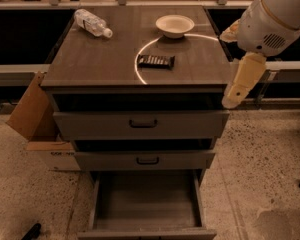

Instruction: Place rxbar chocolate into bottom drawer

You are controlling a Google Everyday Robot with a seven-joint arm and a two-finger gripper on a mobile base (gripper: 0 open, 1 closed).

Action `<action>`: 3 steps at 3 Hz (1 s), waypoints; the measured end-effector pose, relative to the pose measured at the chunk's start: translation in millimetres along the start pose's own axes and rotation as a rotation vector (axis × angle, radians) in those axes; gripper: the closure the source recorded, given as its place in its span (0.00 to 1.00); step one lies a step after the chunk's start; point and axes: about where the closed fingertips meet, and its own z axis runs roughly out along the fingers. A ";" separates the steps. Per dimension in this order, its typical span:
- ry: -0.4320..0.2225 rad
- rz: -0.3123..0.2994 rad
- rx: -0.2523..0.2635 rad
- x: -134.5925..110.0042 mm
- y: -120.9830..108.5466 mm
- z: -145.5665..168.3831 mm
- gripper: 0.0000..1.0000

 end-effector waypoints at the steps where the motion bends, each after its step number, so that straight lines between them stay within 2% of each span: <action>1: -0.154 0.023 -0.019 -23.1 -29.3 42.5 0.00; 2: -0.154 0.023 -0.019 -23.1 -29.2 42.5 0.00; 3: -0.190 0.017 -0.018 -26.5 -48.0 53.4 0.00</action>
Offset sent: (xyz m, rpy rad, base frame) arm 0.0291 0.0205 -0.0171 0.1085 0.0001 0.0193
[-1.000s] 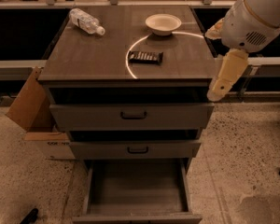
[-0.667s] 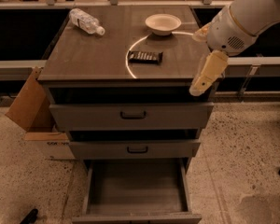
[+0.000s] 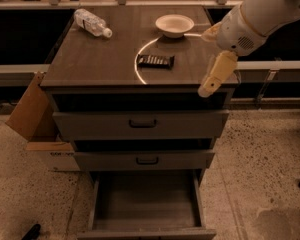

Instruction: Place rxbar chocolate into bottom drawer

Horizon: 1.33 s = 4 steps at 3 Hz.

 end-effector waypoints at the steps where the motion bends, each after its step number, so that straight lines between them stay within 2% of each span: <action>1: -0.072 -0.012 -0.026 -4.7 -35.8 22.0 0.00; 2: -0.116 0.000 -0.026 -11.1 -71.1 47.6 0.00; 3: -0.149 0.047 -0.009 -16.2 -94.0 73.7 0.00; 4: -0.193 0.090 0.003 -26.5 -105.1 96.4 0.00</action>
Offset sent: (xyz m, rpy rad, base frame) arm 0.1344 0.0268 -0.0277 0.1675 -0.0093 0.0246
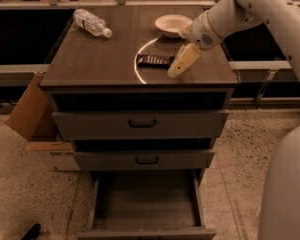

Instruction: Place rxbar chocolate into bottom drawer

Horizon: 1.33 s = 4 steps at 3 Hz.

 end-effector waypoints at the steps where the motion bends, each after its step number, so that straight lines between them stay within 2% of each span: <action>1: -0.049 0.043 0.019 -9.1 -7.0 20.2 0.00; 3: -0.094 0.106 0.068 -21.3 -20.2 53.2 0.00; 4: -0.085 0.124 0.079 -19.6 -26.1 66.0 0.00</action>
Offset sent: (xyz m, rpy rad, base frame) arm 0.0397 0.0479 -0.0168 0.1441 -0.0157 -0.1368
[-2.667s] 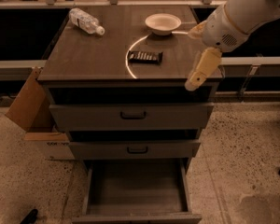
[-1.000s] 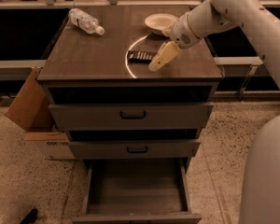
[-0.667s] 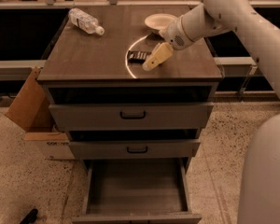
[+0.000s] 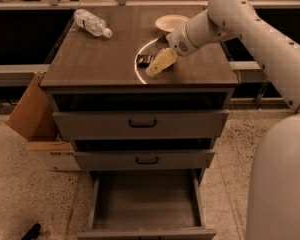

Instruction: Place rxbar chocolate into bottom drawer

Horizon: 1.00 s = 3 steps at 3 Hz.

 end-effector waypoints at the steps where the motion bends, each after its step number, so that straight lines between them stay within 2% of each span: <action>1: 0.011 0.010 -0.003 2.8 -1.8 9.2 0.00; 3: 0.040 0.018 -0.020 5.0 -0.2 23.9 0.49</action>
Offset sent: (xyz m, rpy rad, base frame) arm 0.0099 0.0054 -0.0088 -0.0148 0.0266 -0.0144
